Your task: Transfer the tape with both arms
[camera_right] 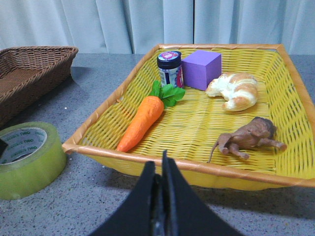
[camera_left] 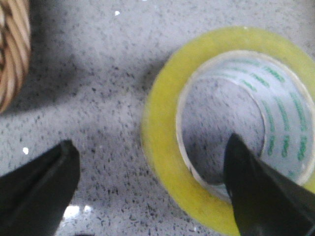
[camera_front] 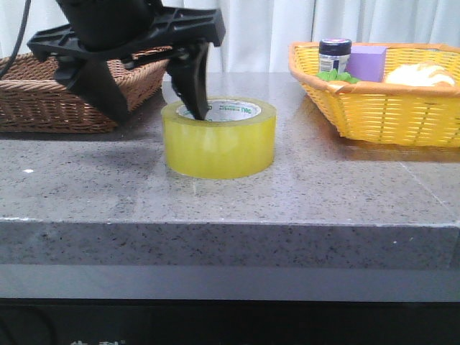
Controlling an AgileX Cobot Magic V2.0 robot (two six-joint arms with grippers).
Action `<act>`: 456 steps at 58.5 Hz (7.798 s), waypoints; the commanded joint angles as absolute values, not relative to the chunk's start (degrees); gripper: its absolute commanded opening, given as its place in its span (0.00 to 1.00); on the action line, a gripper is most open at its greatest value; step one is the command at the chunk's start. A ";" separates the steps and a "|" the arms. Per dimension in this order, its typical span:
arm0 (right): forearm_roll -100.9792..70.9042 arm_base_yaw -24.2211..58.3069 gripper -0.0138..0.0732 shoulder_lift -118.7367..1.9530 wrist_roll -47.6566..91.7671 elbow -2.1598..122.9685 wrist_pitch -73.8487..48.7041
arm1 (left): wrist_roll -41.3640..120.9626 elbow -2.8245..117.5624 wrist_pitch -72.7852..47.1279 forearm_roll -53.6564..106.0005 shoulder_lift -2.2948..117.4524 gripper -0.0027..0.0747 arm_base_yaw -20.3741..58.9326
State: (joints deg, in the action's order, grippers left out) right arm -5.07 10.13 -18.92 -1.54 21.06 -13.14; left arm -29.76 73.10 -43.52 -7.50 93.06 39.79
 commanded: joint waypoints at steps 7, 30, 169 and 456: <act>-4.67 9.89 0.08 -19.11 -1.24 22.35 -8.40 | -30.14 75.14 -38.75 -7.60 92.54 0.76 40.28; -4.67 9.89 0.08 -19.11 -1.24 22.35 -8.40 | -30.14 75.14 -38.86 -7.60 93.04 0.59 40.28; -4.67 9.88 0.08 -19.11 -1.24 22.35 -8.11 | -26.59 94.11 -46.36 -19.95 99.93 0.09 12.79; -4.67 9.88 0.08 -19.11 -1.24 22.35 -8.59 | -0.40 -2.71 -10.39 1.52 -1.47 0.01 -3.57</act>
State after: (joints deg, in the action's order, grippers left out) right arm -5.07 10.13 -18.92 -1.54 21.06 -13.14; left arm 0.00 -0.52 -15.43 1.02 -0.38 -3.49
